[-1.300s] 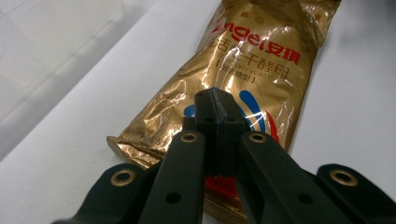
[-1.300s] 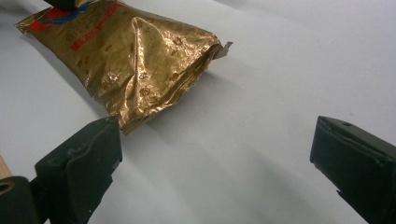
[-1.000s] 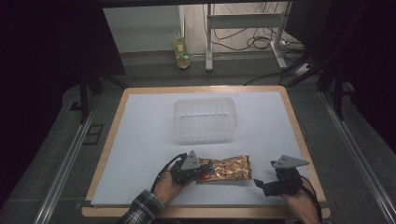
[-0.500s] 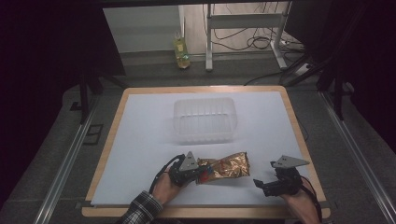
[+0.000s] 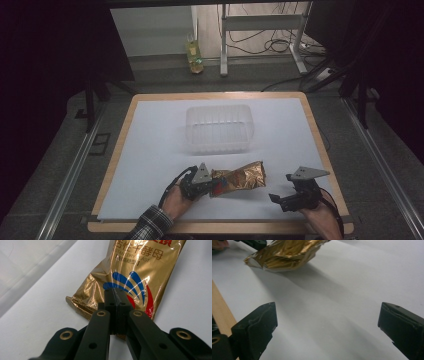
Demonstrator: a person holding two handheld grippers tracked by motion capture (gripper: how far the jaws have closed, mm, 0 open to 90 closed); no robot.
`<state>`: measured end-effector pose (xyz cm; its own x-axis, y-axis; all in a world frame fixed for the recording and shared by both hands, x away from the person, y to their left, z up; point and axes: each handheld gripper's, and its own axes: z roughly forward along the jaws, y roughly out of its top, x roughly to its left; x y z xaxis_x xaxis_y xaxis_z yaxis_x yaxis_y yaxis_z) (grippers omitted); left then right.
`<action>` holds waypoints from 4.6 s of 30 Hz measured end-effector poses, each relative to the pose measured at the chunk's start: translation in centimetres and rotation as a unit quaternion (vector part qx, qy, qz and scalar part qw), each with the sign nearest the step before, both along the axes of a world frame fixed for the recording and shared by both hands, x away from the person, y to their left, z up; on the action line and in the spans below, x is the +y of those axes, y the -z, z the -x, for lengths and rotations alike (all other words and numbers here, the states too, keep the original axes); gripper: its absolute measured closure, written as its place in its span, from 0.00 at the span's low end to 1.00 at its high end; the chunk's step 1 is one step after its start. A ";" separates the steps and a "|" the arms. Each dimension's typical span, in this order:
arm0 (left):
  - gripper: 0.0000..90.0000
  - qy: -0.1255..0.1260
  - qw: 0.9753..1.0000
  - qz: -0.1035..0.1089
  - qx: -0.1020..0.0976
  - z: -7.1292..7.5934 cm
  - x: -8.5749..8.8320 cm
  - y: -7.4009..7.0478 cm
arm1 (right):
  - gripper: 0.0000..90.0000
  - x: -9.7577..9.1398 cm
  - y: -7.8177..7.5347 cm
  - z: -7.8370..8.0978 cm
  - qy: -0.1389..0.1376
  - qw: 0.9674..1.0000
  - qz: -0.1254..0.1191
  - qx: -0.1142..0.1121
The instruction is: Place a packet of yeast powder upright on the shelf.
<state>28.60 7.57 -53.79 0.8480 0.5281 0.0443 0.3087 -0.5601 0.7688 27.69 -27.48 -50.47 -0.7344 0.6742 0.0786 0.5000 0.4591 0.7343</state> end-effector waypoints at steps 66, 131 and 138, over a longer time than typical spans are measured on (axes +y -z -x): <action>0.96 -0.001 1.000 0.007 0.025 -0.6 0.7 0.7 | 0.64 6.4 -1.2 -5.6 -0.043 0.984 -0.100 0.143; 0.01 -0.039 0.998 0.030 -0.025 2.8 3.7 -0.8 | 0.80 4.4 -6.4 -6.9 -0.021 0.976 -0.162 0.145; 0.01 -0.036 0.999 0.027 -0.031 2.9 3.6 -0.9 | 0.80 4.8 -7.1 -7.8 -0.015 0.974 -0.168 0.149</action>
